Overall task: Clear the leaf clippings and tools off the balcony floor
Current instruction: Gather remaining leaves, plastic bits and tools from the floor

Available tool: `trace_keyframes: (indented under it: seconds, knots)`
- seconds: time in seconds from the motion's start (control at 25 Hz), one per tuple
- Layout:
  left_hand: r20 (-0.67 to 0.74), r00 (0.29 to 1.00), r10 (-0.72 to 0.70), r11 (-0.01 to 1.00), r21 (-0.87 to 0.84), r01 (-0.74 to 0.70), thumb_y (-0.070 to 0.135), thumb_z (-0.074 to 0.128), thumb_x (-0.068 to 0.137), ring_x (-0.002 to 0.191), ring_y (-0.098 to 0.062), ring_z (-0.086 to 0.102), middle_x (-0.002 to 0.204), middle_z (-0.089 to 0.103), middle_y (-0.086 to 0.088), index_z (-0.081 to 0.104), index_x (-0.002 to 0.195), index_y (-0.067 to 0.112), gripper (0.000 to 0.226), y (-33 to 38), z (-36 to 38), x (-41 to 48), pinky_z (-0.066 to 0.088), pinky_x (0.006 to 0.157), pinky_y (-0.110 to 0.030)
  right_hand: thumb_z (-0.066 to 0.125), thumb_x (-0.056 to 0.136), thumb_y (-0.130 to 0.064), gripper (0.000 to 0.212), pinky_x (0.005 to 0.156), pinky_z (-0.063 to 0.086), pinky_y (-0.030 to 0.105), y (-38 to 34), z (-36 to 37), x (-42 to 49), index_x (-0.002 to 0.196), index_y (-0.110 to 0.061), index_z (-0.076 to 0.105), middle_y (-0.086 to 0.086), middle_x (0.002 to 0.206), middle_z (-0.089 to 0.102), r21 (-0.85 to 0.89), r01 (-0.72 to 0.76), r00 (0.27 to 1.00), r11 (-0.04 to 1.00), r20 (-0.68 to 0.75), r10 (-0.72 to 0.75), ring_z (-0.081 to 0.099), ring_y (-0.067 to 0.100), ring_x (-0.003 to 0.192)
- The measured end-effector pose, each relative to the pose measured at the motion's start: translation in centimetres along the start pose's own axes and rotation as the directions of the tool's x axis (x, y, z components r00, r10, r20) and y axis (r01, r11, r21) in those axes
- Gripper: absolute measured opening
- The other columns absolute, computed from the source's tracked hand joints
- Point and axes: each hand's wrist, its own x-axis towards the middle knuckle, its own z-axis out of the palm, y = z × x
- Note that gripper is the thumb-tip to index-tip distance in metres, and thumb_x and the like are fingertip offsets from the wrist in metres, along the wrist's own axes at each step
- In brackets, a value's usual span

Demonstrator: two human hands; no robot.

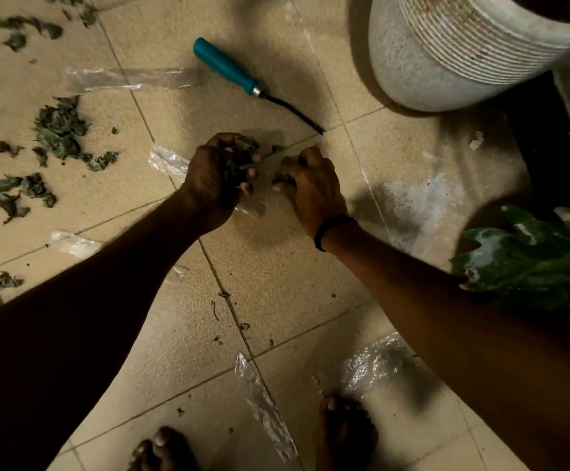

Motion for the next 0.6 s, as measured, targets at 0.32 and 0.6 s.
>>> trace_keyframes:
  seconds: [0.32, 0.6]
  knots:
    - [-0.015, 0.992, -0.125, 0.992, -0.017, 0.125, 0.031, 0.055, 0.083, 0.065, -0.012, 0.056, 0.082, 0.063, -0.005, 0.056, 0.077, 0.015, 0.016, 2.1, 0.5, -0.2, 0.038, 0.050, -0.019, 0.055, 0.093, -0.010, 0.011, 0.072, 0.041, 0.030, 0.5, 0.4, -0.4, 0.090, -0.004, 0.065, 0.014, 0.103, 0.059, 0.012, -0.059, 0.996, 0.998, -0.071, 0.060, 0.056, 0.029, 0.093]
    - [-0.165, 0.952, 0.257, 0.658, 0.751, -0.048, 0.033, 0.061, 0.097, 0.066, -0.010, 0.061, 0.091, 0.065, -0.004, 0.050, 0.114, 0.018, 0.025, 0.9, 0.8, 3.7, 0.047, 0.049, -0.023, 0.050, 0.093, -0.006, 0.030, 0.073, 0.040, 0.013, 0.9, -0.9, -0.7, 0.116, -0.018, 0.065, 0.004, 0.106, 0.057, 0.214, -0.235, 0.968, 0.948, -0.039, 0.248, 0.054, 0.014, 0.093]
